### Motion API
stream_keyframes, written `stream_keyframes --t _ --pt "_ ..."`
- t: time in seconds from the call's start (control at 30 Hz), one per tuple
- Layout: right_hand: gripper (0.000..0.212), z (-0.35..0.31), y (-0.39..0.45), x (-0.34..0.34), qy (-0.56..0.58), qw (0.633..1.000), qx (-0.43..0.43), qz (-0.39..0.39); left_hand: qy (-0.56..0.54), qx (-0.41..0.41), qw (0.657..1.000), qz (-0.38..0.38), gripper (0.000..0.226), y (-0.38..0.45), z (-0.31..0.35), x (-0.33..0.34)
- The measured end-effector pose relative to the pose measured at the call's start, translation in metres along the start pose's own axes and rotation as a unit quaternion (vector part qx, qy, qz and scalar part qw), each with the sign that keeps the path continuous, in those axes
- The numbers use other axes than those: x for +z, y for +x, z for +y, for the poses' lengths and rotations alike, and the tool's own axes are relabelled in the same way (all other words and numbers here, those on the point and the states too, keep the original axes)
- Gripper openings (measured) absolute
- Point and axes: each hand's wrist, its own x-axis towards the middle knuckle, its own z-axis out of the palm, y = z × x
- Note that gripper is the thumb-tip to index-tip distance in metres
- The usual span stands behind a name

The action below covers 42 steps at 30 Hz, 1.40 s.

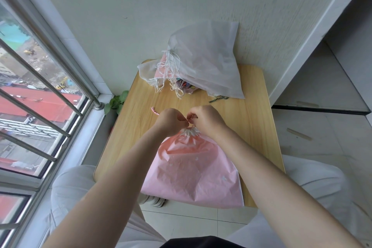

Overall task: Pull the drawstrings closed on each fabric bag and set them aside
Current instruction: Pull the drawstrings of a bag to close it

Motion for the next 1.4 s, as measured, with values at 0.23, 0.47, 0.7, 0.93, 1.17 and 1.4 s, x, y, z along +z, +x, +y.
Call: stream_keyframes --t 0.23,0.47,0.7,0.93,1.17,1.4 --pt "0.018 0.006 0.008 -0.005 0.023 0.993 0.035 -0.114 0.057 0.022 0.998 0.028 0.018 -0.001 -0.001 0.004" --pt "0.017 0.014 0.014 -0.008 0.295 0.913 0.162 -0.231 0.034 0.046 0.994 0.093 0.012 -0.005 -0.011 0.018" --pt "0.018 0.028 0.016 0.0 0.423 0.852 0.201 -0.235 0.049 0.091 0.964 0.245 0.023 -0.011 -0.012 0.025" --pt "0.015 0.034 0.015 0.0 0.431 0.848 0.22 -0.214 0.034 0.102 0.978 0.176 0.011 -0.007 -0.007 0.028" --pt "0.027 0.032 0.014 0.001 0.424 0.86 0.211 -0.189 -0.005 0.073 0.985 0.155 0.017 -0.008 -0.006 0.027" --pt "0.019 0.029 0.011 0.004 0.412 0.885 0.2 -0.084 -0.152 -0.027 0.98 0.122 0.011 -0.005 -0.001 0.013"
